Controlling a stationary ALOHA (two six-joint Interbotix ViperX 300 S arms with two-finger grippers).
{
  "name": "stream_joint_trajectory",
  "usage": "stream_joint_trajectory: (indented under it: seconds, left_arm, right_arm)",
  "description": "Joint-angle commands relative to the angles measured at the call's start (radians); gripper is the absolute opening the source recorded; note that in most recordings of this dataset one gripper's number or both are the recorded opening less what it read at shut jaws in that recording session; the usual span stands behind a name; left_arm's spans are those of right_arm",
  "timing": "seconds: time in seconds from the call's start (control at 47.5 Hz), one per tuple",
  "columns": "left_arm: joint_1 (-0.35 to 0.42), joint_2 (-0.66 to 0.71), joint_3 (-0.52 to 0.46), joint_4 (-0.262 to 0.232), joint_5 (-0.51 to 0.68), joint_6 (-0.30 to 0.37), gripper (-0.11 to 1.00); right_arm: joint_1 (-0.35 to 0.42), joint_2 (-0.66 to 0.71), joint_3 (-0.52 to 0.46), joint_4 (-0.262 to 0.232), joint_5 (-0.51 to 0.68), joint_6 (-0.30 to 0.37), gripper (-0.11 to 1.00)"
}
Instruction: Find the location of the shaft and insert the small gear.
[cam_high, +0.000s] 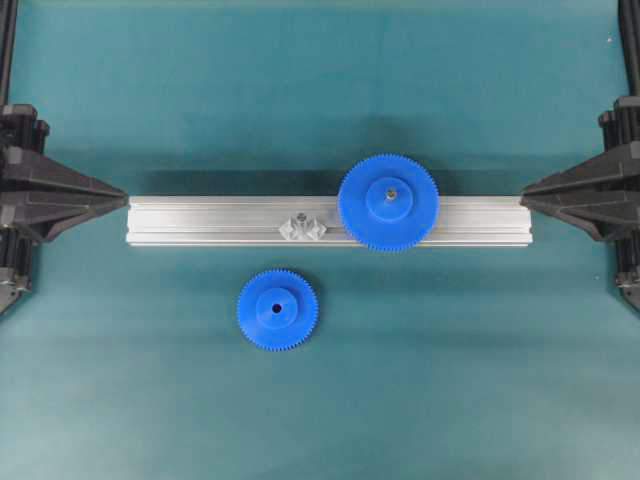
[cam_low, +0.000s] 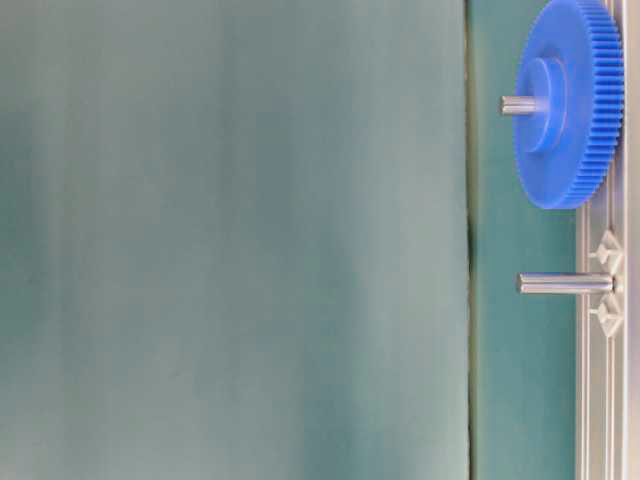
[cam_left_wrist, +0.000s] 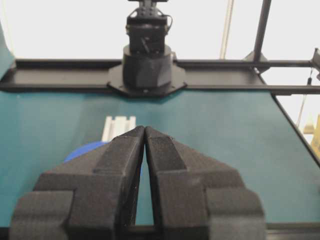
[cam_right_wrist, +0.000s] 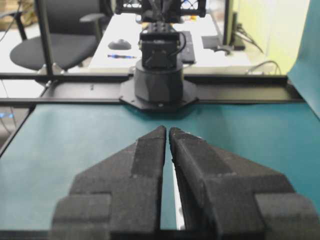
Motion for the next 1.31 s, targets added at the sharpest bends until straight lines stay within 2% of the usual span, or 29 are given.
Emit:
stream_joint_trajectory:
  seconds: [0.0, 0.063, 0.126, 0.253, 0.506, 0.779, 1.285]
  left_arm:
    - [-0.002, 0.011, -0.002, 0.012, 0.008, -0.005, 0.11]
    - [-0.003, 0.008, -0.006, 0.012, 0.023, -0.005, 0.05]
    - [-0.005, -0.002, -0.011, 0.012, 0.040, -0.005, -0.01]
    - [-0.005, -0.008, -0.015, 0.012, 0.087, -0.006, -0.02]
    - [-0.008, 0.021, -0.025, 0.012, 0.118, -0.035, -0.02]
    - [-0.023, 0.156, -0.074, 0.012, 0.199, -0.098, -0.02]
    - [-0.074, 0.396, -0.210, 0.012, 0.313, -0.107, -0.02]
  right_arm:
    - [0.002, 0.014, 0.003, 0.003, -0.009, -0.006, 0.16]
    - [0.002, 0.003, 0.023, 0.012, -0.008, 0.002, 0.16]
    - [0.003, -0.009, 0.037, 0.018, -0.005, 0.015, 0.05]
    - [0.003, -0.032, 0.041, 0.020, -0.005, 0.038, -0.02]
    - [0.002, -0.035, 0.044, 0.021, 0.041, 0.044, -0.03]
    - [0.002, -0.035, 0.046, 0.023, 0.075, 0.044, -0.03]
    - [0.000, -0.037, 0.046, 0.023, 0.112, 0.046, -0.03]
